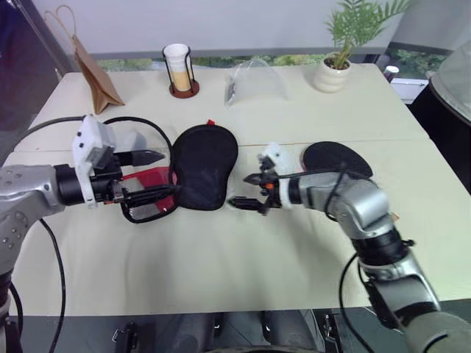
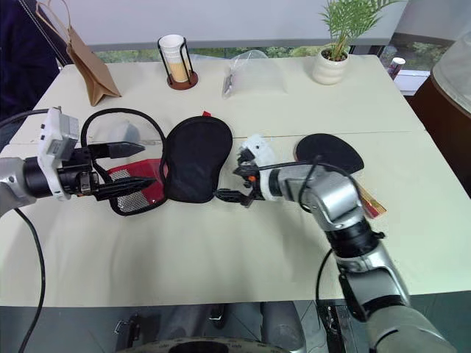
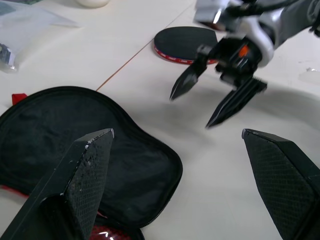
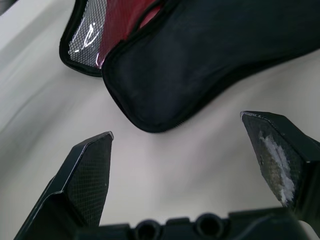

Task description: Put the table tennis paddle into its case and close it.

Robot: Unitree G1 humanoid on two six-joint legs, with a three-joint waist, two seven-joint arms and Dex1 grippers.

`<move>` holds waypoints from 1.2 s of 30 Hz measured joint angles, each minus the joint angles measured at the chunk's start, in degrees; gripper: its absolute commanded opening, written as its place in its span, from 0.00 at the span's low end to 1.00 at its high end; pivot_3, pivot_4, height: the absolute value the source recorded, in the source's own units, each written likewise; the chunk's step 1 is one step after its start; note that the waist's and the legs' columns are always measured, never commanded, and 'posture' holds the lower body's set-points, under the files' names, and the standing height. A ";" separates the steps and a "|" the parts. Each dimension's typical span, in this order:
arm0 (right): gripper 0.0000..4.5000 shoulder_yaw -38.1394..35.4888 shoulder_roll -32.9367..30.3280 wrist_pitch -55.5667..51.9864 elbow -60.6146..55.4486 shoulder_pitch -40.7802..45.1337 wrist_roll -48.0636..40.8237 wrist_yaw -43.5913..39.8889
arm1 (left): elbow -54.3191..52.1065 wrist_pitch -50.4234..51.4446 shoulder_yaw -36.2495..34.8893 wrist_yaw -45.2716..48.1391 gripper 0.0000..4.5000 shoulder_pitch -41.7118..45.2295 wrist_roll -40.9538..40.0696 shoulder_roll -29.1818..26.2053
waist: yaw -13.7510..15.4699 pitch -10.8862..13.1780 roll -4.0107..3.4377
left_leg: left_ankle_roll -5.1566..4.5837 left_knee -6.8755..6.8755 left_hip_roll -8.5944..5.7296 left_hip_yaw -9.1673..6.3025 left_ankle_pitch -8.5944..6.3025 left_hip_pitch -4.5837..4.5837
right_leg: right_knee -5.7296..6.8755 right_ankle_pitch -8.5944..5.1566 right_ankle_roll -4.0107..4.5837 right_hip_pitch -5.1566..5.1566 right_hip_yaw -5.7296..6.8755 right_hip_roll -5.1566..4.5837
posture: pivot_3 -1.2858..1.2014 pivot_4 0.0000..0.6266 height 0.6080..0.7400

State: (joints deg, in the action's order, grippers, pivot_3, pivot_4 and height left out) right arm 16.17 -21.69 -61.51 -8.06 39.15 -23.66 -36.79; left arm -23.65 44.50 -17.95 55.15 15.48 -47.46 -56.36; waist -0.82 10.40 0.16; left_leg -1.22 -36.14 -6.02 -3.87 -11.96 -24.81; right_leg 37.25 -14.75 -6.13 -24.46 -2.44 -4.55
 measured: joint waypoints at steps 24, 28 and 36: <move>0.05 11.87 12.99 16.00 20.81 5.01 18.12 3.46 | -4.55 1.51 -3.88 -2.18 0.95 -4.64 -1.29 -0.97 | -1.76 -0.28 0.40 | 0.27 0.45 0.06 -0.06 0.02 0.93 | 0.18 0.01 0.02 0.29 0.02 0.13 | 0.52 0.24 0.95; 0.02 12.57 12.19 16.56 19.27 4.15 19.61 2.58 | -4.61 1.58 -4.23 -2.47 0.95 -4.67 -1.60 -1.04 | -1.70 -0.30 0.41 | 0.30 0.48 0.05 -0.07 0.02 0.98 | 0.18 0.01 0.02 0.32 0.02 0.12 | 0.52 0.24 0.95; 0.02 11.88 1.23 12.94 7.81 0.22 18.80 -4.37 | -4.65 1.55 -4.38 -2.84 0.95 -4.67 -1.77 -1.05 | -0.19 -0.30 0.43 | 0.30 0.47 -0.02 -0.10 0.01 0.95 | -0.04 0.00 0.03 0.45 0.03 0.03 | 0.52 0.24 0.95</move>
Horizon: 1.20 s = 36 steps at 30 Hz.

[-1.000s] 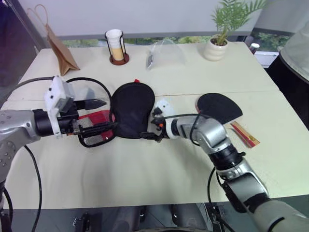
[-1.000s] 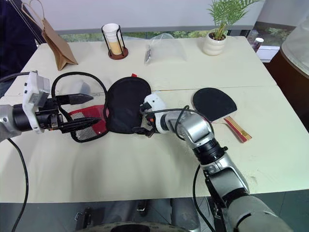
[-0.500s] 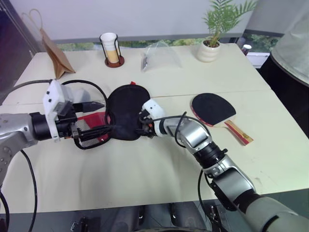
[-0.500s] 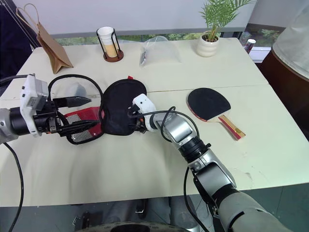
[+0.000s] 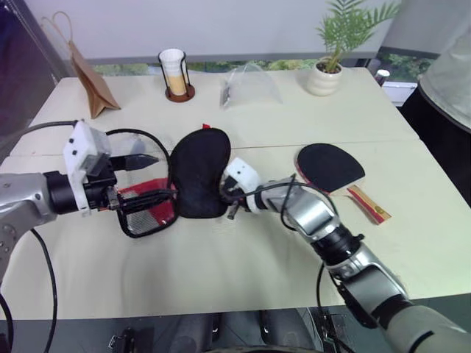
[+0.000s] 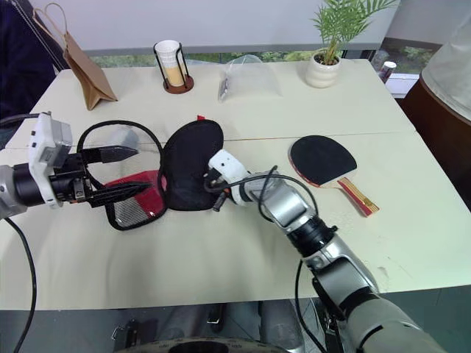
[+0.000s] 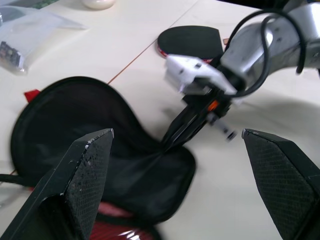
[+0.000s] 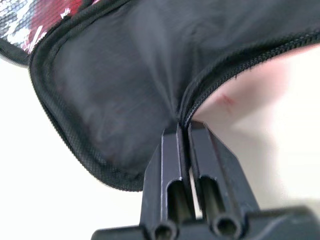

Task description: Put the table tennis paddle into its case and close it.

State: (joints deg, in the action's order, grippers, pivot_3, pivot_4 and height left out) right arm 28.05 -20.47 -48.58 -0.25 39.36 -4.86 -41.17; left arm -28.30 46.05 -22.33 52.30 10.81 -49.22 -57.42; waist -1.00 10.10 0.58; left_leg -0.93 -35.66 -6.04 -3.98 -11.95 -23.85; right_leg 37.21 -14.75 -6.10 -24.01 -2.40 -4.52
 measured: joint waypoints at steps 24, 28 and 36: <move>0.02 -6.56 -30.13 24.64 11.27 -2.14 1.08 -27.62 | 0.79 -1.57 3.55 0.29 0.95 1.75 1.30 0.97 | 0.32 0.05 0.04 | -0.05 0.03 0.08 -0.03 -0.03 -0.10 | -0.29 -0.12 0.19 0.33 0.13 -0.12 | 0.52 0.24 0.95; 0.43 -7.67 -29.27 24.68 11.80 -2.11 1.31 -27.24 | 0.80 -1.66 3.66 0.33 0.95 1.77 1.50 1.00 | 0.32 0.05 0.04 | -0.05 0.03 0.08 -0.03 -0.04 -0.12 | -0.28 -0.11 0.19 0.31 0.12 -0.12 | 0.52 0.24 0.95; 0.99 -16.17 -31.38 19.12 8.17 -2.98 0.10 -24.24 | 0.91 -1.98 5.92 0.33 0.95 3.10 2.41 1.86 | 0.50 0.06 0.03 | -0.05 0.02 0.07 -0.03 -0.04 -0.21 | -0.29 -0.11 0.19 0.26 0.13 -0.13 | 0.52 0.24 0.95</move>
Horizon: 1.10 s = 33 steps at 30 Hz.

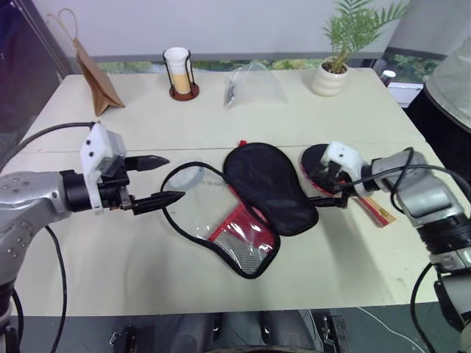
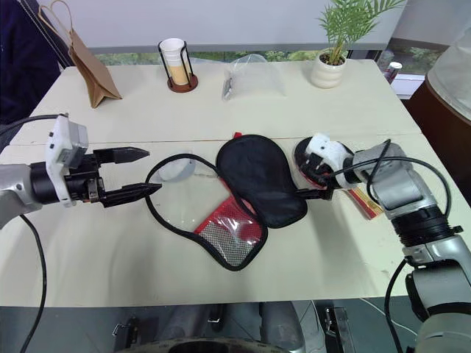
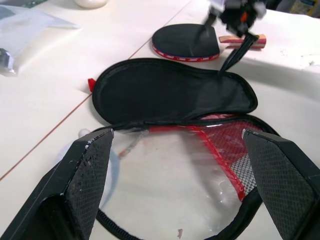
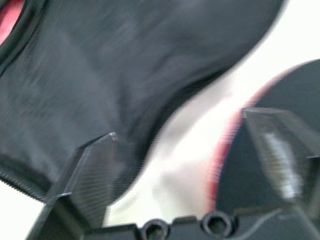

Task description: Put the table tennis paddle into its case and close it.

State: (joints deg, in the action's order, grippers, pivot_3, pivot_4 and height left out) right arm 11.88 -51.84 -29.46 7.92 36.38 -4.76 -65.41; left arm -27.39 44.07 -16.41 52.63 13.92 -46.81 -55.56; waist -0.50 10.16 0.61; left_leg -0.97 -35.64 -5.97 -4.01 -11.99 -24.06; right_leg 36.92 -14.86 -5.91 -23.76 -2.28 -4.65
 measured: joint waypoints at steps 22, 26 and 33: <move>0.67 -13.13 -6.57 -14.65 -4.41 -18.13 -3.30 9.80 | 5.32 -2.38 5.55 5.51 0.95 6.80 2.15 1.62 | 0.89 0.01 -0.04 | -0.06 -0.11 0.02 0.06 0.03 -0.34 | 0.05 0.00 0.00 -0.33 -0.02 -0.01 | 0.52 0.24 0.95; 0.24 -13.81 -5.94 -16.86 -2.66 -17.18 -4.56 10.78 | 6.05 -2.40 6.04 6.28 0.95 6.98 2.55 1.62 | 0.89 0.00 -0.03 | -0.08 -0.11 0.02 0.06 0.05 -0.34 | 0.05 0.00 0.00 -0.33 -0.01 -0.01 | 0.52 0.24 0.95; 0.18 -15.47 -5.32 -24.23 -4.74 -15.32 -8.26 12.34 | 6.49 -3.05 6.19 6.95 0.95 7.16 3.25 1.69 | 0.87 0.02 -0.06 | -0.06 -0.16 0.03 0.06 0.04 -0.36 | 0.08 0.00 0.00 -0.35 -0.02 -0.01 | 0.52 0.24 0.95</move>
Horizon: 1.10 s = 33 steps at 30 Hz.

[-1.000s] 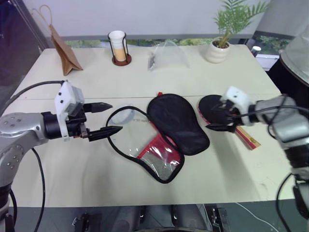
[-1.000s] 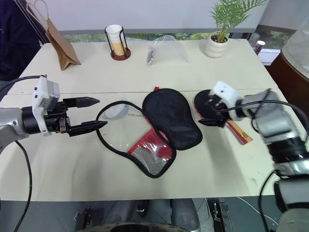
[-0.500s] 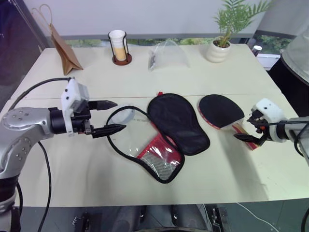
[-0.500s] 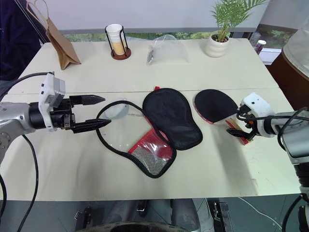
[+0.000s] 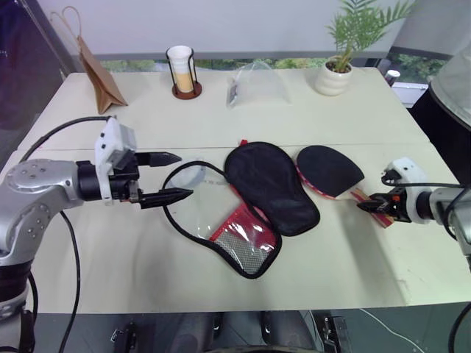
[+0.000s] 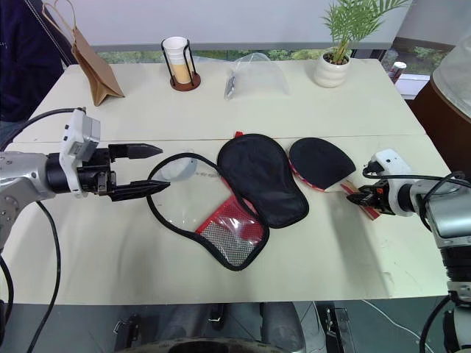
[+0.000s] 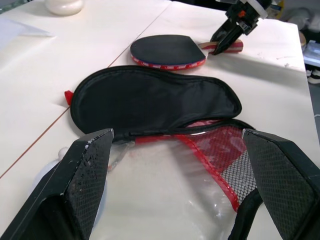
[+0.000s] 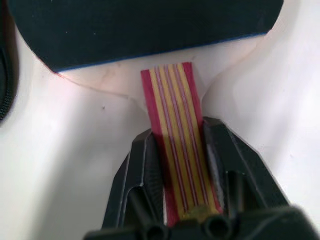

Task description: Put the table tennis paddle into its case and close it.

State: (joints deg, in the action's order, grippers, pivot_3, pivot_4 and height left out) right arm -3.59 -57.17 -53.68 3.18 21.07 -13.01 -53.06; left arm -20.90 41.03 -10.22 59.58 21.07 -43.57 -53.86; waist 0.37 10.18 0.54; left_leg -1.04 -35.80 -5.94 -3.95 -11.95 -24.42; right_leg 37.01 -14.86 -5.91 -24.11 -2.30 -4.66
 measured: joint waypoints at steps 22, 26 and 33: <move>0.18 2.22 34.34 -38.43 -36.81 4.98 -10.72 35.30 | 3.17 -0.74 4.13 1.60 0.95 3.93 2.48 2.80 | -0.01 0.01 0.00 | 0.01 0.04 -0.12 -0.01 0.01 -0.10 | 0.10 0.11 -0.13 -0.22 -0.02 -0.05 | 0.52 0.24 0.95; 0.18 2.32 33.02 -38.43 -36.86 4.98 -10.89 38.04 | 2.85 -0.74 4.13 1.58 0.95 3.88 2.48 2.80 | -0.20 0.01 0.00 | -0.03 0.05 -0.08 -0.01 0.05 -0.07 | 0.13 0.10 -0.12 -0.21 -0.01 -0.01 | 0.52 0.24 0.95; 0.18 3.07 29.51 -38.43 -36.84 4.97 -12.06 38.88 | 2.74 -0.74 4.13 1.42 0.95 3.76 2.57 2.81 | -1.06 0.01 0.00 | -0.08 0.07 -0.08 -0.01 0.08 -0.07 | 0.12 0.12 -0.15 -0.21 -0.01 -0.01 | 0.52 0.24 0.95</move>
State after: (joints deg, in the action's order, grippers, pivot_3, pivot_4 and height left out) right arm -0.52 -27.66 -92.12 -33.66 26.04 -25.07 -14.18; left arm -18.16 40.28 -6.10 60.99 24.83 -41.00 -51.06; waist -0.68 10.19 0.54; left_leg -1.11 -35.73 -6.02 -3.96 -11.87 -24.50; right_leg 37.12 -14.74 -6.06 -24.32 -2.31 -4.67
